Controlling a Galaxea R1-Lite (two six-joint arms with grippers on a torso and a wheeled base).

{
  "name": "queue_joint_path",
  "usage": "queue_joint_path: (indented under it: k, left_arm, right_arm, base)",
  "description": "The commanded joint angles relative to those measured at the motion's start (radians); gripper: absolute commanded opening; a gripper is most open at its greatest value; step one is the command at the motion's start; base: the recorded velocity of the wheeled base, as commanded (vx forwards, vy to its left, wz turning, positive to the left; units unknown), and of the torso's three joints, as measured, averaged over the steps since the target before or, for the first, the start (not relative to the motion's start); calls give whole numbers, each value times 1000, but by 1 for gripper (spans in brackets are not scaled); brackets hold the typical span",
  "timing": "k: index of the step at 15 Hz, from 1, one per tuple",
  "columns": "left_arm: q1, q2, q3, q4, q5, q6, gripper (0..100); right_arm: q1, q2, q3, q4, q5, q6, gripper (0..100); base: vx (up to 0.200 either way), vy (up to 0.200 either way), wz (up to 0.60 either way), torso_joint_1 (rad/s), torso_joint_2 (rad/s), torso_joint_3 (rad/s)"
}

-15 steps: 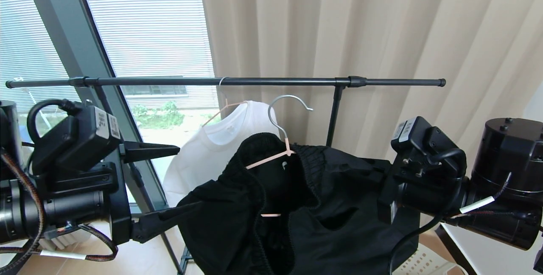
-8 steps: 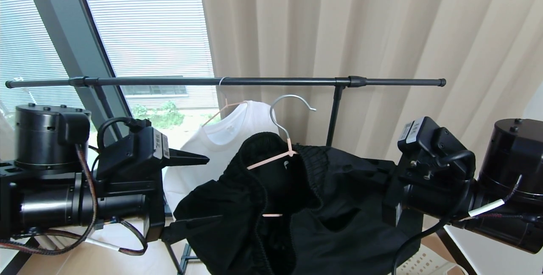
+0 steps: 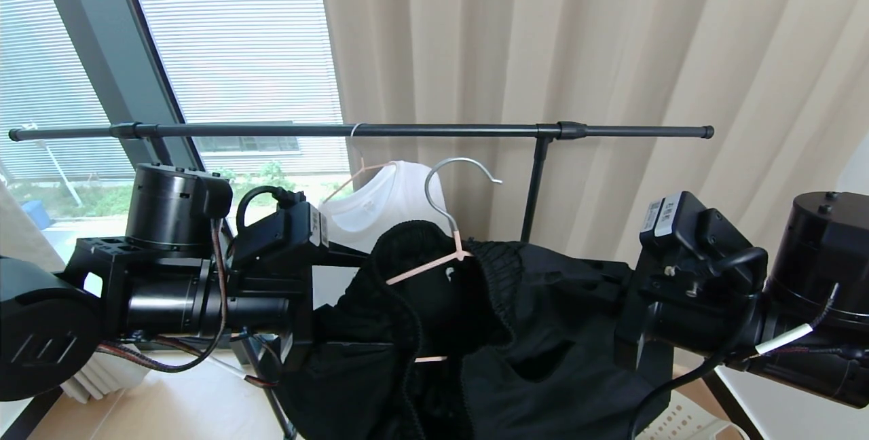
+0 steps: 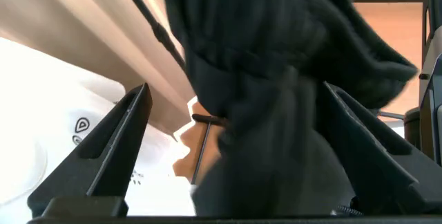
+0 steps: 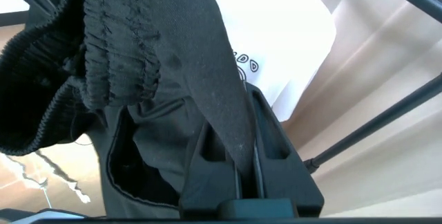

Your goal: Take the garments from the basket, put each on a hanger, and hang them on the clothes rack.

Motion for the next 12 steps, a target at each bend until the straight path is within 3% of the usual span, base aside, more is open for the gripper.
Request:
queue_joint_path:
  k: [1, 7, 8, 12]
  left_arm:
    - [-8, 41, -17, 0, -2, 1, 100]
    - [-23, 39, -15, -2, -2, -1, 100]
    - [-22, 39, -10, -2, 0, -3, 0]
    - [-22, 36, -3, 0, 0, -3, 0]
  right_arm:
    - [0, -8, 3, 1, 16, 1, 0]
    - [0, -18, 5, 1, 47, 1, 0]
    - [0, -18, 5, 1, 47, 1, 0]
    - [0, -12, 3, 1, 45, 1, 0]
  base:
    - [0, 0, 0, 0, 0, 0]
    - [0, 0, 0, 0, 0, 0]
    - [0, 0, 0, 0, 0, 0]
    - [0, 0, 0, 0, 0, 0]
